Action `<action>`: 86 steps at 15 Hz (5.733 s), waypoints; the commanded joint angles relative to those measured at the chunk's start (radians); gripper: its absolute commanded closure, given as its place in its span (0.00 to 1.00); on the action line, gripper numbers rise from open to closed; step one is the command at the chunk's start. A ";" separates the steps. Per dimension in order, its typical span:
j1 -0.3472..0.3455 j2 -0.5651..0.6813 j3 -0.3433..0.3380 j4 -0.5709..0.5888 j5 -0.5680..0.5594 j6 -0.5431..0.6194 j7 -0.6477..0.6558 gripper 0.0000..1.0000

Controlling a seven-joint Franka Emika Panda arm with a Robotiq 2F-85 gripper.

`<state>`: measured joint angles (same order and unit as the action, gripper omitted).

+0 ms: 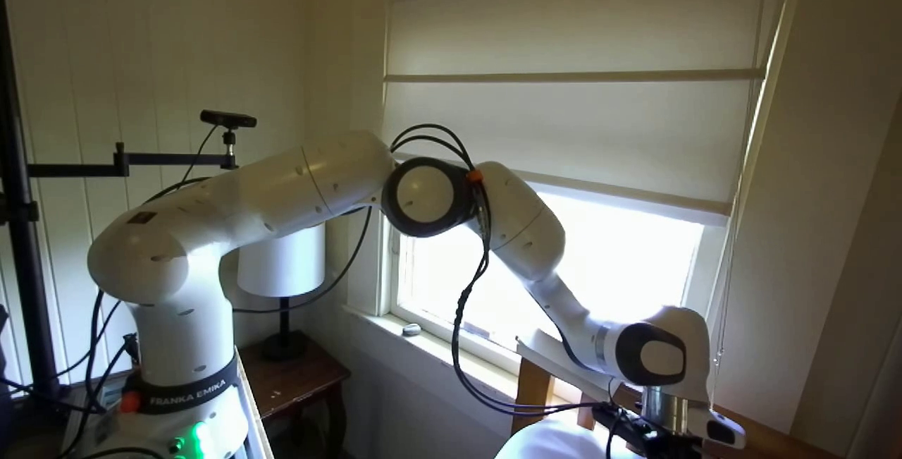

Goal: Pull the white cord on the right side of the window

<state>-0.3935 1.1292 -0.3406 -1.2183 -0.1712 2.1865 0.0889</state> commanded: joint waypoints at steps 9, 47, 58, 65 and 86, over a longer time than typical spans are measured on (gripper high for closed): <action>-0.017 0.112 -0.037 0.089 -0.041 -0.071 -0.023 0.35; 0.156 -0.884 -0.165 -1.019 -0.150 0.995 -0.183 0.00; 0.155 -0.977 0.064 -0.812 0.057 1.099 -0.138 0.00; 0.141 -0.976 0.040 -0.733 0.086 1.096 -0.135 0.00; 0.030 -0.886 0.228 -0.561 0.091 1.129 -0.096 0.32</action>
<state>-0.3267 0.1950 -0.1414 -1.8429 -0.0921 3.2974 -0.0130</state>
